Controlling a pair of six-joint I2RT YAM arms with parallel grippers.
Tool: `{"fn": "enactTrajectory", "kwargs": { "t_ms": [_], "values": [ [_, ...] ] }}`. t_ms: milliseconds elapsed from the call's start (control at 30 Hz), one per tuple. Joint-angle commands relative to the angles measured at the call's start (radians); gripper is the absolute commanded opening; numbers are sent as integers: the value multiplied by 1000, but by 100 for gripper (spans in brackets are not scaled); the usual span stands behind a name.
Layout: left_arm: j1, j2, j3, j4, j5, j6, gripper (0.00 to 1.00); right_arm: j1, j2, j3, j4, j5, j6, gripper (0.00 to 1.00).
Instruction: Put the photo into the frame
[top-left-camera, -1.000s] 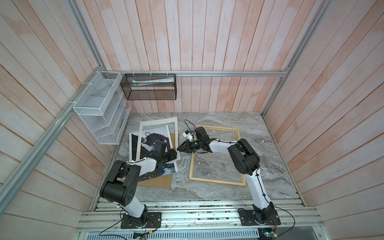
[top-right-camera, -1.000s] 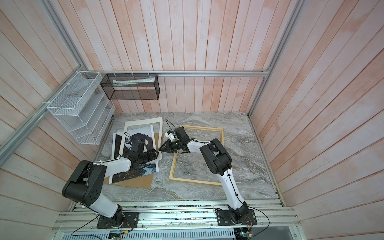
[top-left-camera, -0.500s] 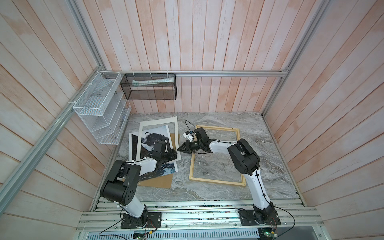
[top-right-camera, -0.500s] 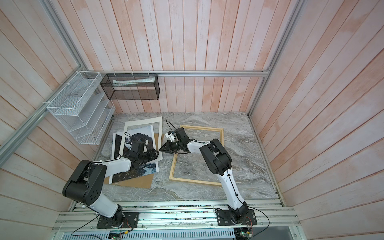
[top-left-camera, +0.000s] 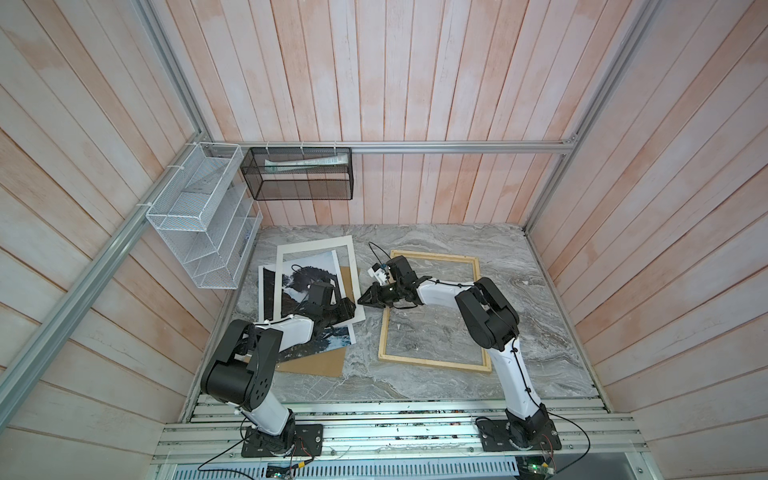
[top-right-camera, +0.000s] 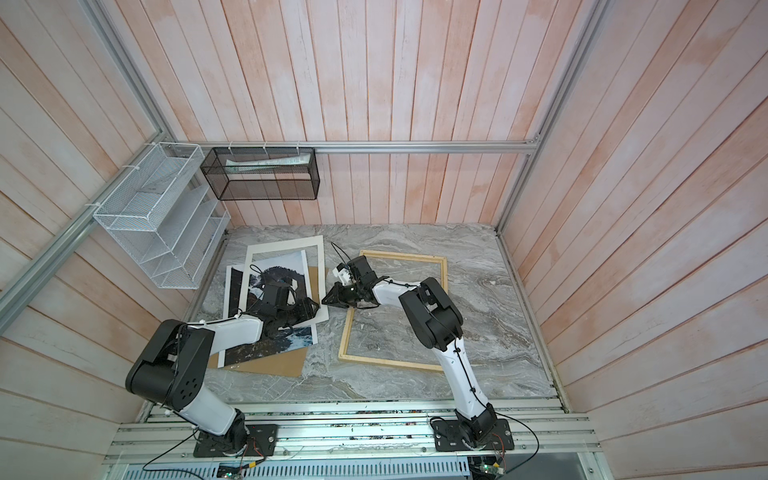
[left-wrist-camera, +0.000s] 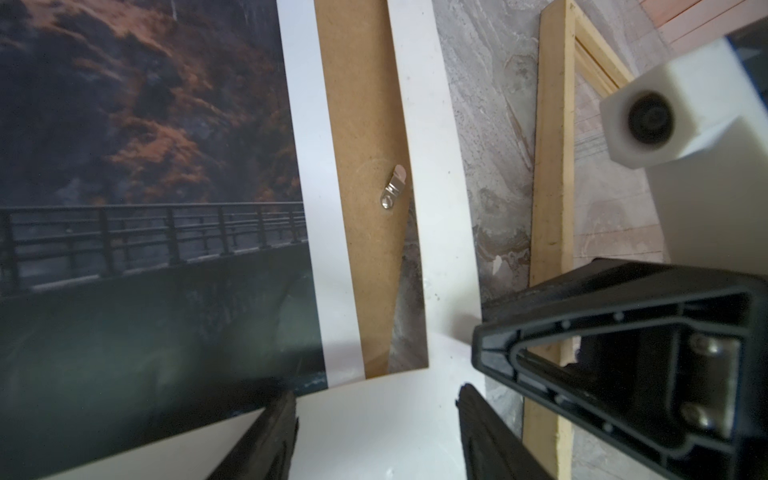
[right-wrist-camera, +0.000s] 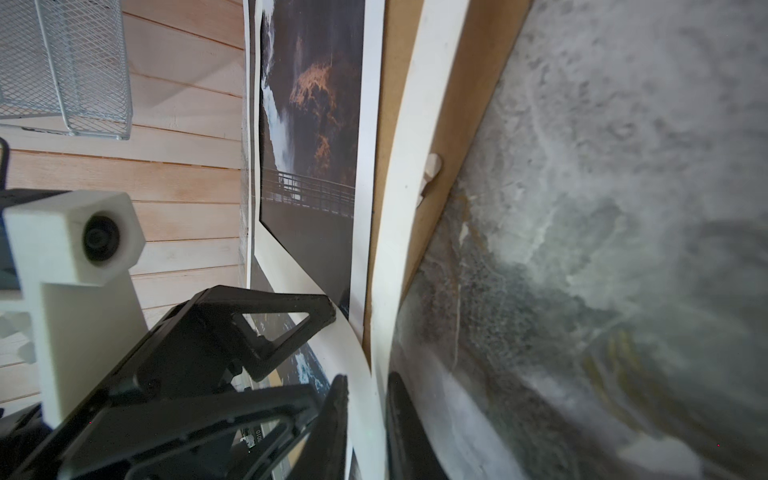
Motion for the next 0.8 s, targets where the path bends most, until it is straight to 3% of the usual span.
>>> {"fn": "enactTrajectory", "kwargs": {
  "t_ms": [0,767],
  "values": [
    [-8,27,-16,-30,22,14,64,16,5,34,-16,6,-21,19],
    [-10,9,1,-68,15,21,65,18,8,45,-40,5,-47,6]
  ]
}}
